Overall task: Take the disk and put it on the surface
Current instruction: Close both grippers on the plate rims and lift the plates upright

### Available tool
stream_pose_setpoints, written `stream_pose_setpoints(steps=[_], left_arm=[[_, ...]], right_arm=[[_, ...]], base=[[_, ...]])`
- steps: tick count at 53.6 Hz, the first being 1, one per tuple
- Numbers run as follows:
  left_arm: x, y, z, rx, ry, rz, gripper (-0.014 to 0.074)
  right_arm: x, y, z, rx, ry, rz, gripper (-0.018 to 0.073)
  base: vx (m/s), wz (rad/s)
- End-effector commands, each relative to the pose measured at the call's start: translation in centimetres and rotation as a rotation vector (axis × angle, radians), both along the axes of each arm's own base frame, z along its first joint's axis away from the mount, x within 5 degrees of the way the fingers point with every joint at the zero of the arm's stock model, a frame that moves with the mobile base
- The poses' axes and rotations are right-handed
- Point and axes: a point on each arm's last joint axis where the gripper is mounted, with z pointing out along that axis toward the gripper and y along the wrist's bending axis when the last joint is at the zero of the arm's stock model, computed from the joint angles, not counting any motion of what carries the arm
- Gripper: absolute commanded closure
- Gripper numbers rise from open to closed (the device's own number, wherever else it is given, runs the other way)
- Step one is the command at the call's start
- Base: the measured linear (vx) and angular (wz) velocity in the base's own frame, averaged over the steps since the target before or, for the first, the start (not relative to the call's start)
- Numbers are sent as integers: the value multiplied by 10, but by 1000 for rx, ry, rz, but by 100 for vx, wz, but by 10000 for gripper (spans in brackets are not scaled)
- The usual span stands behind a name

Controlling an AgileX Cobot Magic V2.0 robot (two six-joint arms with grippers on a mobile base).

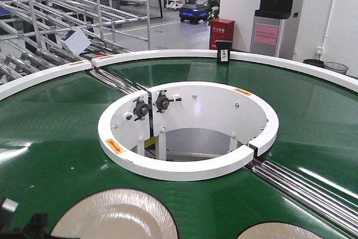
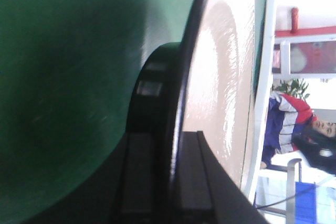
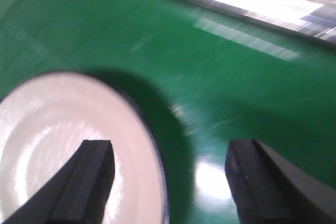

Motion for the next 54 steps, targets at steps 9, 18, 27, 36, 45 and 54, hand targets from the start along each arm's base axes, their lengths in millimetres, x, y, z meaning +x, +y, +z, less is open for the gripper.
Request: stream_pose_setpoints(steps=[9, 18, 27, 36, 45, 54], left_arm=[[-17, -8, 76, -158, -209, 22, 598], [-26, -8, 95, -102, -287, 56, 598], [-34, -10, 106, -99, -331, 50, 598], [-38, -11, 112, -98, -354, 44, 598], [-39, -12, 114, -114, -335, 53, 598], [-39, -11, 114, -110, -334, 59, 598]], right_arm=[[2, 9, -48, 144, -73, 133, 47], [6, 12, -70, 213, -65, 172, 47], [14, 17, -82, 322, -89, 210, 47], [19, 29, -93, 377, -70, 290, 47], [24, 50, -104, 348, -16, 393, 56], [27, 52, -104, 350, -11, 338, 207]], base=[[0, 0], [0, 0], [0, 0], [0, 0], [0, 0], [0, 0]])
